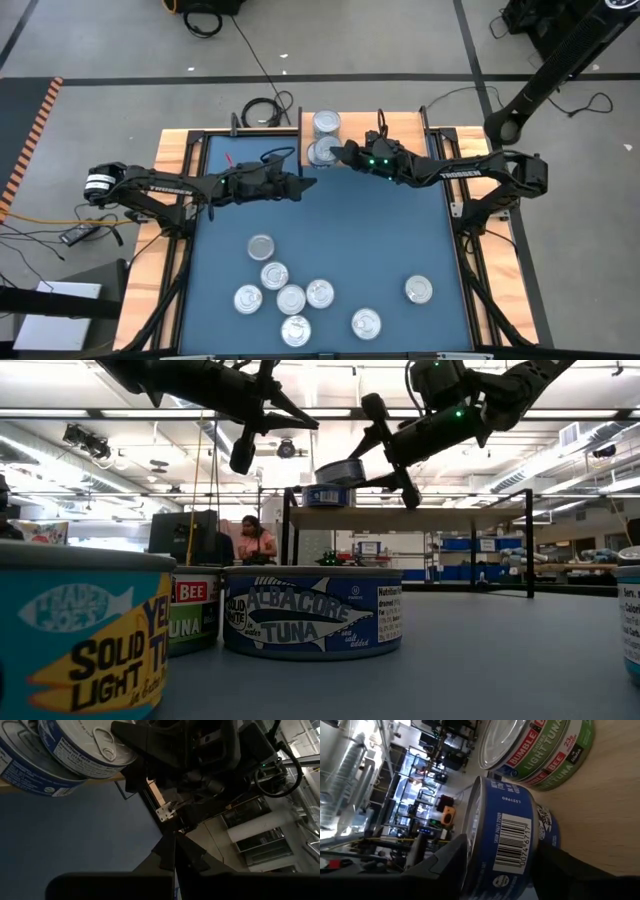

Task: Stack canned seafood by type on shelf
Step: Stack the blue tuna can on top of the blue tuna can on the shelf

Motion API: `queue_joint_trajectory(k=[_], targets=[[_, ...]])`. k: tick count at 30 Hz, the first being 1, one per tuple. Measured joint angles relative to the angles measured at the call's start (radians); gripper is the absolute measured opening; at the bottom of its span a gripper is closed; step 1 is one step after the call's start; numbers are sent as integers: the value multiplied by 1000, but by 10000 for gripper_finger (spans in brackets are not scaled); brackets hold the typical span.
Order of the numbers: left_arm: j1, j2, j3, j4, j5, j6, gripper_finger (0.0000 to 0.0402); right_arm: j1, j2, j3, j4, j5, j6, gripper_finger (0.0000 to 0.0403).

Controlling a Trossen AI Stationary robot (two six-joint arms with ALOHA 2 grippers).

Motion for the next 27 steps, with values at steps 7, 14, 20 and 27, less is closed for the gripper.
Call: queue_joint_trajectory(k=[7, 14, 20, 27], targets=[[0, 9, 0, -5, -16, 0, 5, 0, 4, 37, -68, -7, -51, 200], [14, 9, 0, -1, -40, 2, 5, -6, 5, 181, -319, -6, -176, 199], [13, 9, 0, -1, -36, 4, 5, -6, 5, 200, -322, -55, -163, 199], [13, 9, 0, -2, -38, 19, 5, -6, 5, 201, -319, -86, -136, 190]])
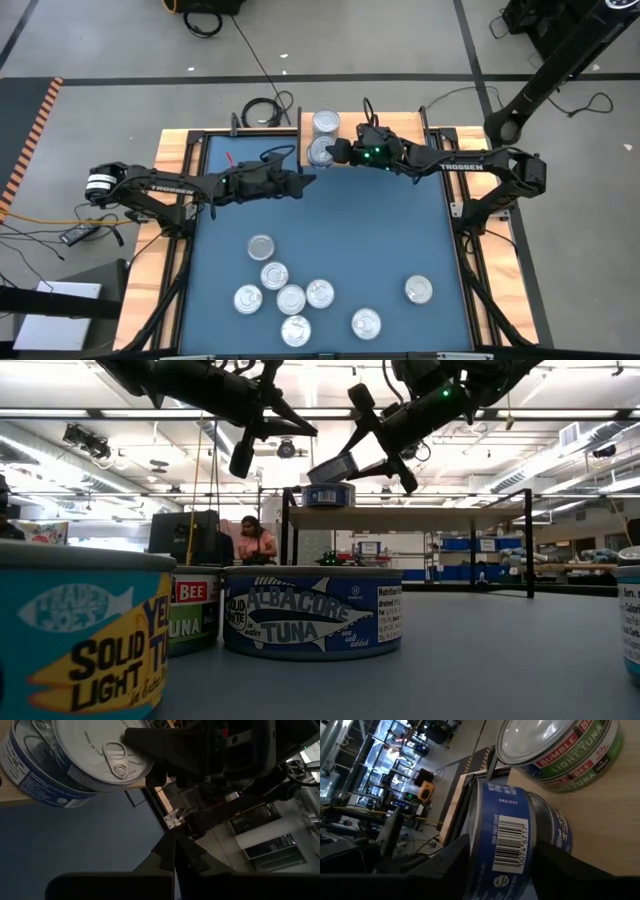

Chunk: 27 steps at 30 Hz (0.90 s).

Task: Stack canned seafood by type on shelf
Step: Stack the blue tuna can on top of the blue tuna can on the shelf

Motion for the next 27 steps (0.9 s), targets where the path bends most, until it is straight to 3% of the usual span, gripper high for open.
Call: queue_joint_trajectory(k=[8, 24, 27], targets=[[3, 0, 0, 0, -57, 10, 5, -6, 2, 1, 6, -17, 25, 180], [41, -1, 0, 2, -59, 41, 5, -41, 30, 3, 72, -45, 74, 169], [52, -1, 0, 10, -59, 59, 5, -42, 62, 1, 99, -99, 102, 168]])
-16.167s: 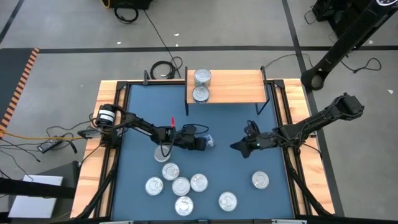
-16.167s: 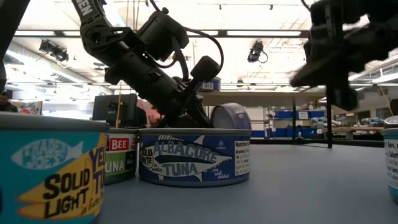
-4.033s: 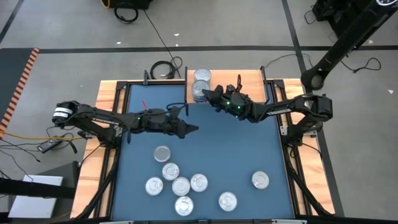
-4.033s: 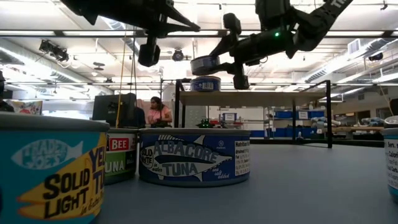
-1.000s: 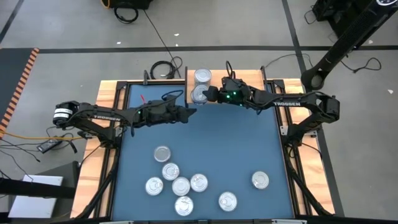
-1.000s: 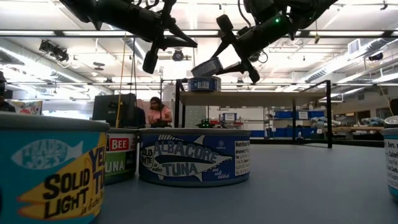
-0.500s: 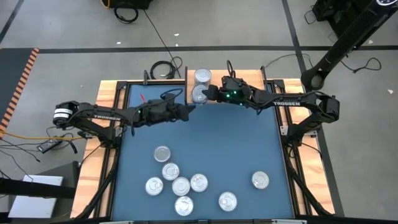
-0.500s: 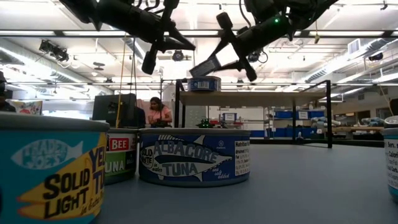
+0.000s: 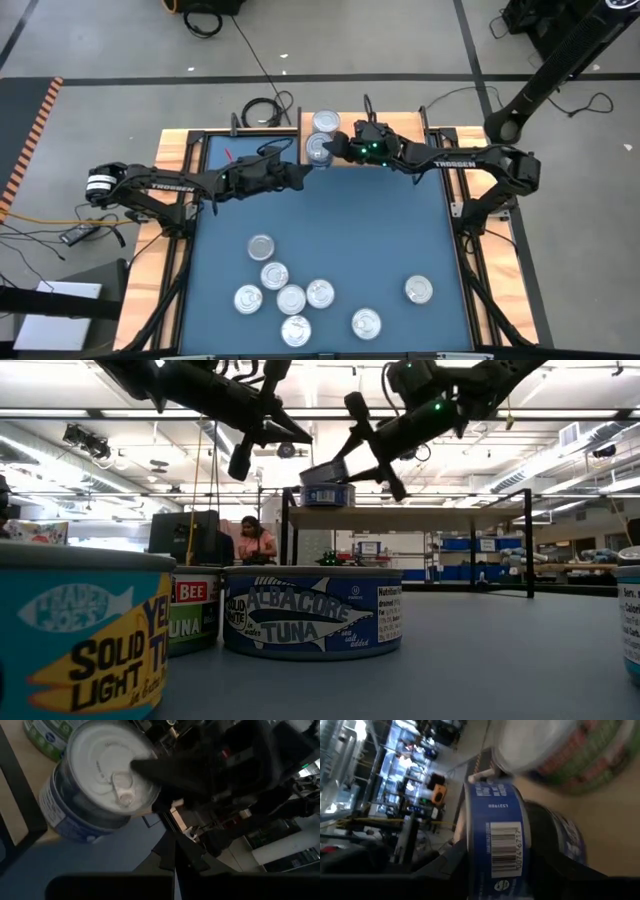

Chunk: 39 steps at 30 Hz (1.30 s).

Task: Stack canned seafood by type on shelf
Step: Stack the blue tuna can on top of the blue tuna can on the shelf

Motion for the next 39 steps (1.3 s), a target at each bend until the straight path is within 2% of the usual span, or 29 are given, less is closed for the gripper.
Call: queue_joint_trajectory(k=[11, 18, 26, 39], targets=[[14, 0, 0, 16, 9, 3, 5, -5, 15, 1, 34, -21, 14, 161], [23, 0, 0, 16, 8, 5, 5, -9, 14, 1, 33, -72, -77, 161], [26, 0, 0, 17, 23, 6, 5, -26, 13, 1, 28, -110, -100, 171], [27, 6, 0, 37, -4, 110, 9, -60, 13, 0, -4, -229, -124, 190]])
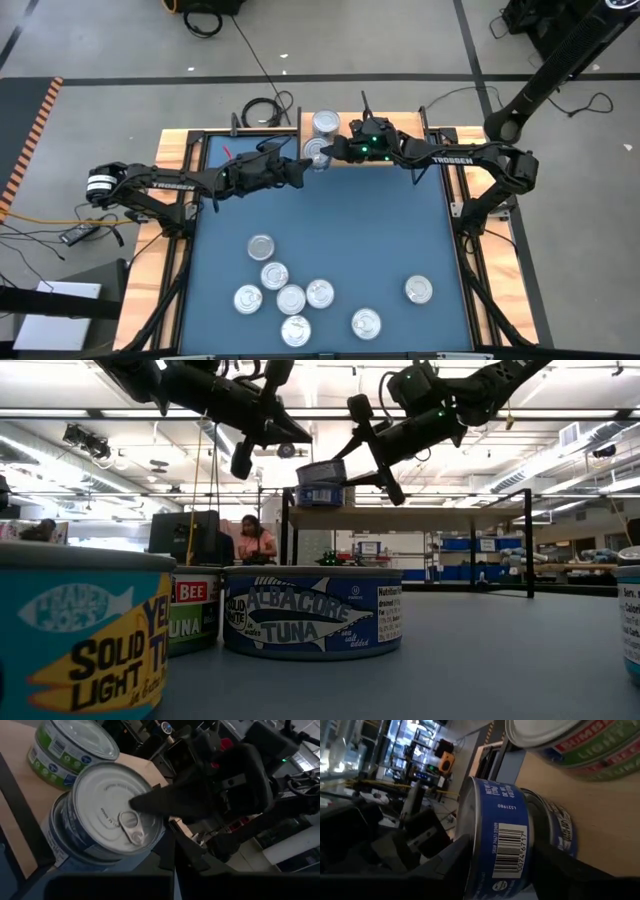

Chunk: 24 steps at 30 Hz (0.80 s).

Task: Stack canned seafood by type on shelf
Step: Stack the blue tuna can on top of the blue tuna can on the shelf

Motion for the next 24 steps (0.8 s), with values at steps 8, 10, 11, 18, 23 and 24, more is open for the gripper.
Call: queue_joint_trajectory(k=[8, 10, 11, 18, 23, 24], targets=[[0, 0, 0, 7, 0, 20, 31, -9, -1, 0, -24, -26, -5, 190], [0, 0, 0, 8, 0, 20, 32, -17, -1, 0, -21, -36, 3, 190], [0, 0, 0, 7, 0, 19, 32, -21, -1, 0, -17, -38, 7, 190], [7, 1, 0, 11, 0, 24, 33, -37, -1, 4, -14, -52, 20, 189], [23, 54, 36, 9, 93, 31, 33, -36, -1, 4, -13, -54, 18, 189], [23, 74, 54, 8, 152, 64, 32, -36, -1, 4, -13, -52, 17, 189]])
